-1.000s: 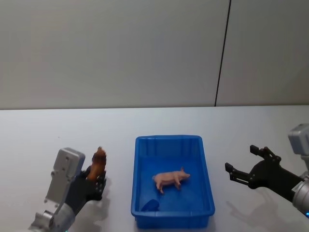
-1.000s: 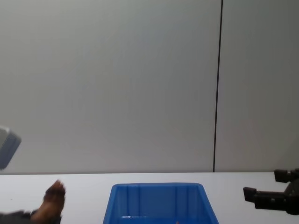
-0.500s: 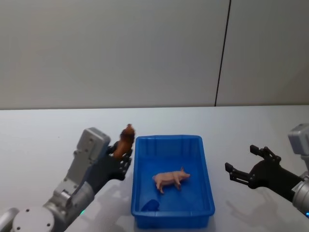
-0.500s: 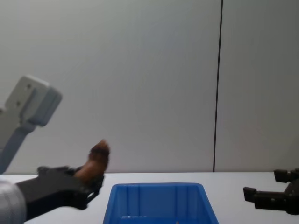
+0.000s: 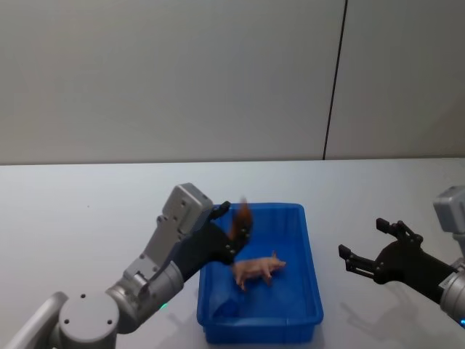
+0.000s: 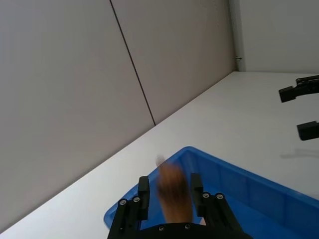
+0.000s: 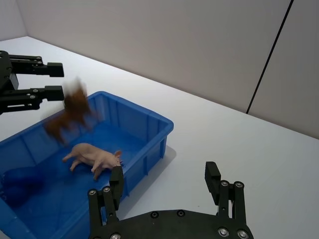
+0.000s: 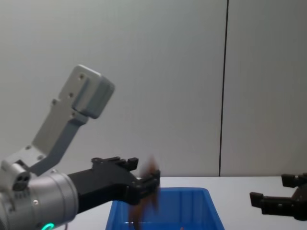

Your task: Pick up the two dolls from the table and place them into the box.

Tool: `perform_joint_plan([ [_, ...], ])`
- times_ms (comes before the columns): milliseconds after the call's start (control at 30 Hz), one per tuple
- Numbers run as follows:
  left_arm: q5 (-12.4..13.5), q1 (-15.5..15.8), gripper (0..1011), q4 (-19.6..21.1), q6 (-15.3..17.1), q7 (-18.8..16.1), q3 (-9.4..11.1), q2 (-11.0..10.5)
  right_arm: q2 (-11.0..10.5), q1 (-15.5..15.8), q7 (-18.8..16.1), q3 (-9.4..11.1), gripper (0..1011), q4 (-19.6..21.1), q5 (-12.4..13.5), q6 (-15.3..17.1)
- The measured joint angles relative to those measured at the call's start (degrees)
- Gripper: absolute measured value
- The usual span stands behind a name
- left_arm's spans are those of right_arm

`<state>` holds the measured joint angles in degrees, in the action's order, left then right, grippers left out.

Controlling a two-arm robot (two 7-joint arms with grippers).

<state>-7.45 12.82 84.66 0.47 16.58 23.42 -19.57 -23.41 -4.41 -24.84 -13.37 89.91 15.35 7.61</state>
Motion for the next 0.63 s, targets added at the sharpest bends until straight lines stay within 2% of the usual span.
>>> perform_joint_plan([
  [233,0.7,1.1,701,-1.4,-1.6,1.3,0.8,1.5,0.0,0.0,0.0,0.0,1001,0.0,0.0,0.0],
  [500,0.9,0.4,946,-0.7,-4.2,0.3,1.0,1.4,0.0,0.0,0.0,0.0,1001,0.0,0.0,0.0],
  [633,0.9,0.1,1001,-0.2,-4.9,-0.2,0.9,1.2,0.0,0.0,0.0,0.0,1001,0.0,0.0,0.0],
])
